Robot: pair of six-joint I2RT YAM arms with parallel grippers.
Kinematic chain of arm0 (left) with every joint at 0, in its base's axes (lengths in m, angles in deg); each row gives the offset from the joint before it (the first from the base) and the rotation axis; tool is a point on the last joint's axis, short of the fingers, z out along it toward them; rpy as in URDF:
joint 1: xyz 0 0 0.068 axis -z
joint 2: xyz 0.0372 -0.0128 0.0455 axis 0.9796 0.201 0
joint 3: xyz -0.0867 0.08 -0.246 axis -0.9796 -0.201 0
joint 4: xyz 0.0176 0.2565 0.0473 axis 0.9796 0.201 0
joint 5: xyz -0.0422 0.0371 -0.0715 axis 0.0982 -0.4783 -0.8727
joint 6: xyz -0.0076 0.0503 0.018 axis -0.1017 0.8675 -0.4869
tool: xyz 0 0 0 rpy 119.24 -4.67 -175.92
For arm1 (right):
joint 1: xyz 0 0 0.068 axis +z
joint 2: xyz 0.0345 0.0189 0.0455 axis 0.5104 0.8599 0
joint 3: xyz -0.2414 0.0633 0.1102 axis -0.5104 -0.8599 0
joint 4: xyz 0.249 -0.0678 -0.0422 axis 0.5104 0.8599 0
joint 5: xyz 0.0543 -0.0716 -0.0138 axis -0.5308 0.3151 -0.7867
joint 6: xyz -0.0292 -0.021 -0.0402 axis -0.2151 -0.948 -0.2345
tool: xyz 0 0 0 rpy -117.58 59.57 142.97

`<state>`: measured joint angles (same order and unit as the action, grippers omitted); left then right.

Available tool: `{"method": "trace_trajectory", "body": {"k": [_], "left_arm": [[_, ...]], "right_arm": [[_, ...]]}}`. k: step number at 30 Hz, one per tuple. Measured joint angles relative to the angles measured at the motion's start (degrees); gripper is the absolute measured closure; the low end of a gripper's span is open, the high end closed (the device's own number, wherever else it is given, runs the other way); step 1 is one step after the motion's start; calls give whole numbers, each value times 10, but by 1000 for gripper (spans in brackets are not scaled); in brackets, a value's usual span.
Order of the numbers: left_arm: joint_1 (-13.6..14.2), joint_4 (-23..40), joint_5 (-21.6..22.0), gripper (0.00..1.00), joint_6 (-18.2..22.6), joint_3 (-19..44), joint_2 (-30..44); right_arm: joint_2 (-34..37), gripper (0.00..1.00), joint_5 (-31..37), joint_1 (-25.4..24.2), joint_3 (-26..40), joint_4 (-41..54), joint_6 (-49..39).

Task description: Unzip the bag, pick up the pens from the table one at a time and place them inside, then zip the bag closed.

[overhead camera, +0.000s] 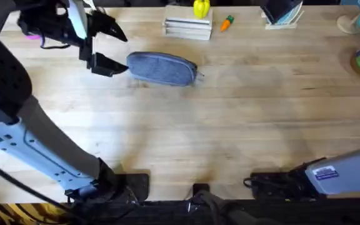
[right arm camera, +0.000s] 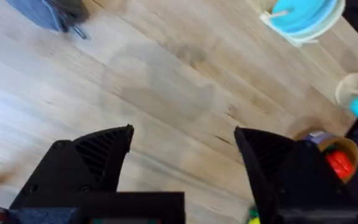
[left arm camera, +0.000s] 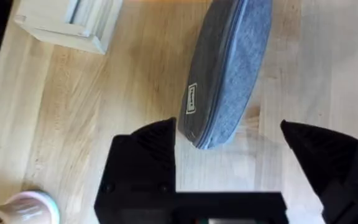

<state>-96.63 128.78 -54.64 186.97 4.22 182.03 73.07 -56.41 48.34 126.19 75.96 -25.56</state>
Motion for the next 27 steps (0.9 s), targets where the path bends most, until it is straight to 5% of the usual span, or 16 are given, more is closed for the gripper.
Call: {"method": "trace_trajectory", "body": {"k": [5, 10, 18, 27], "left_arm": [[2, 105, 37, 6, -26, 84, -68], [10, 157, 84, 6, -99, 143, -133], [41, 161, 173, 6, -306, 158, -242], [115, 164, 267, 4, -530, 159, -344]], "right_arm": [[-77, 9, 44, 0, -92, -18, -12], [-142, 9, 87, 0, -146, -22, -15], [-212, 9, 106, -22, -152, -22, 1], [-215, 9, 108, -71, -153, -37, 100]]}}
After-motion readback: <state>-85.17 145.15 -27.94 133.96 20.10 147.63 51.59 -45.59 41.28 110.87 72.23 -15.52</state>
